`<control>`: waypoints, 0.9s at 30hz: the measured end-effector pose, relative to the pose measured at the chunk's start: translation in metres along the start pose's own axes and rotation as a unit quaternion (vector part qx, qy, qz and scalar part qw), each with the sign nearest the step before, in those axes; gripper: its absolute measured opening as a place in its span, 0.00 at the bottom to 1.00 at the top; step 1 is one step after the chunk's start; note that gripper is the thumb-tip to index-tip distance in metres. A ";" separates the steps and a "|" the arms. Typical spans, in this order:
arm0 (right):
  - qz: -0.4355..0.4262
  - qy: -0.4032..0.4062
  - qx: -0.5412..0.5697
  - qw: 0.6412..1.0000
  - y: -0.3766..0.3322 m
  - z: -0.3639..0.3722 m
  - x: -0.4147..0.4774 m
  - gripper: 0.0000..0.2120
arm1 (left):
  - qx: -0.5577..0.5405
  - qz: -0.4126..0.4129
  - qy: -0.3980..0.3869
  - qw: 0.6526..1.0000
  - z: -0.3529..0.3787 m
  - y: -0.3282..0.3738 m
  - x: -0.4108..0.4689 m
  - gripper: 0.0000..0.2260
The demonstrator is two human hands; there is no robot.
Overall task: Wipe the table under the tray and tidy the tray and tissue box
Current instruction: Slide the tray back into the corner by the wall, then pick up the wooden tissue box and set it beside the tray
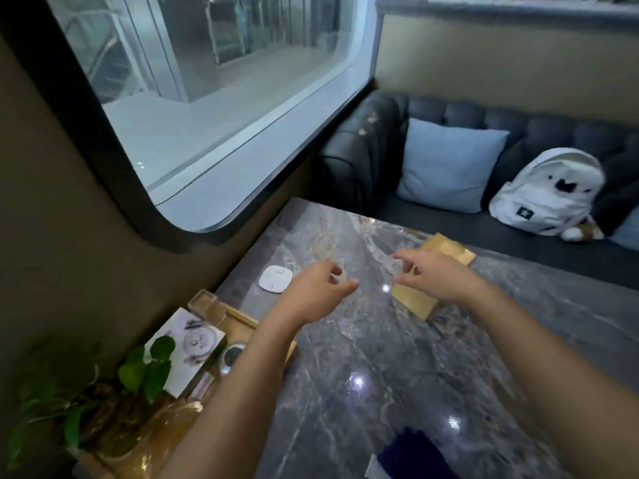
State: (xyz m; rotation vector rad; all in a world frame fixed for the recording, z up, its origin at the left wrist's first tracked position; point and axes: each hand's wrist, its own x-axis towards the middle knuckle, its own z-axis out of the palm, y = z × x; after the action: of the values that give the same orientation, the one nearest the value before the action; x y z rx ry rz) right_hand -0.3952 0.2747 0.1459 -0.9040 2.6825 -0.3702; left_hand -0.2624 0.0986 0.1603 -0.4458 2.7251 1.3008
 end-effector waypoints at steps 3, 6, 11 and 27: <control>0.067 0.142 0.032 0.987 0.038 -0.008 -0.001 0.18 | -0.135 0.020 0.048 0.989 0.032 0.027 0.034 0.16; 0.152 0.236 0.124 0.952 0.070 -0.004 0.001 0.20 | -0.279 -0.027 0.130 0.951 0.062 0.040 0.064 0.07; 0.242 0.273 0.235 0.901 0.106 0.021 0.012 0.32 | -0.322 -0.071 0.142 0.933 0.106 0.038 0.099 0.19; 0.274 0.223 0.461 0.814 0.116 0.051 0.034 0.29 | -0.454 -0.207 -0.066 0.864 0.179 0.030 0.140 0.30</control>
State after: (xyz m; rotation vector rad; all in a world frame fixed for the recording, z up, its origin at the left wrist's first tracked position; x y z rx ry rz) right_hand -0.4671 0.3355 0.0542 0.2816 2.4277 -1.6784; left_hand -0.4128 0.2236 0.0408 -0.8868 1.5913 2.2600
